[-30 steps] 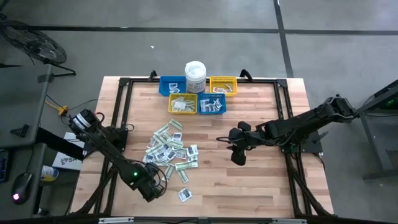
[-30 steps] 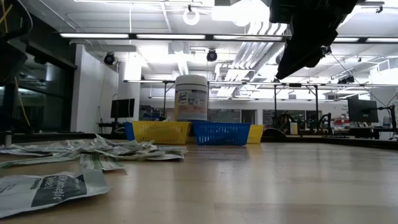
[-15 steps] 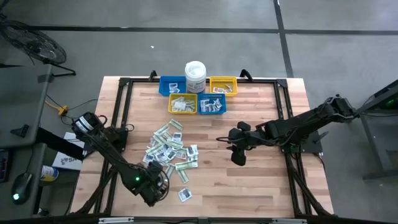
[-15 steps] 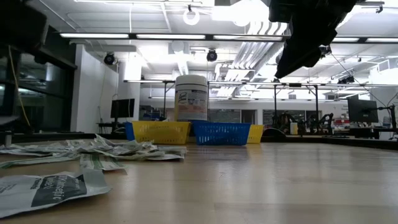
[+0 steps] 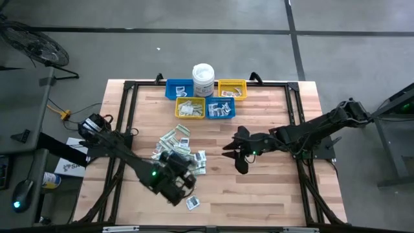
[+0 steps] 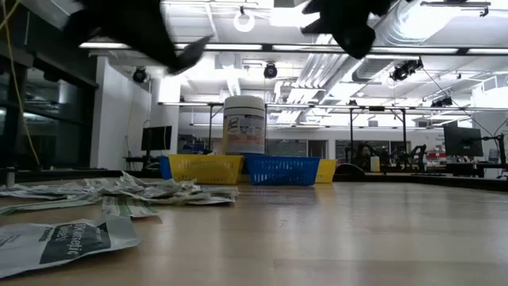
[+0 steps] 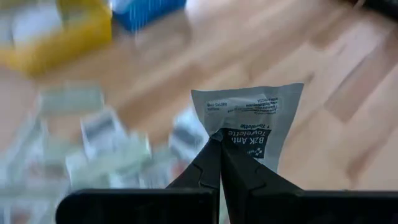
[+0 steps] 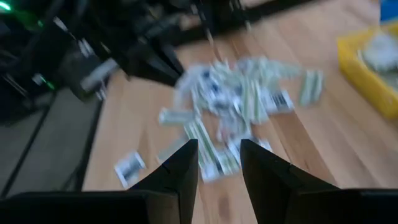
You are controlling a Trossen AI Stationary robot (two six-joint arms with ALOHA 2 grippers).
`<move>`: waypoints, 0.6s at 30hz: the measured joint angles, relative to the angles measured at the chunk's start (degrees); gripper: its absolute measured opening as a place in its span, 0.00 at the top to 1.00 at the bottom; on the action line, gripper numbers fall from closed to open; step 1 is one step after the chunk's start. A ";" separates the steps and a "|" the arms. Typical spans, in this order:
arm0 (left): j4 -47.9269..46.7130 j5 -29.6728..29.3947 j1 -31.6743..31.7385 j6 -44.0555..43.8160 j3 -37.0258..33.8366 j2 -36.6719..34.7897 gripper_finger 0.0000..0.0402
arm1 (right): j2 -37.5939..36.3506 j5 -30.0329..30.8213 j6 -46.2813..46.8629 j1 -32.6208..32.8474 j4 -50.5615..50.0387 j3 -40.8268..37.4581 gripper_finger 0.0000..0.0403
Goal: Pick & Place First Aid Supplies
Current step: Put the black towelette pack into the right blue bin
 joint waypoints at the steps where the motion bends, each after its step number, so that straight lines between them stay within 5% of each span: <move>1: 0.04 -1.09 1.14 3.09 1.11 0.00 1.00 | 0.02 0.39 -0.95 0.15 1.68 0.00 0.72; 11: 11.60 -4.60 10.70 35.17 8.08 -0.11 1.00 | 0.57 12.05 -7.92 2.19 9.05 0.00 0.71; 18: 15.91 -4.91 13.47 41.08 8.09 -0.11 1.00 | 0.57 14.71 -7.37 2.12 8.61 0.00 0.61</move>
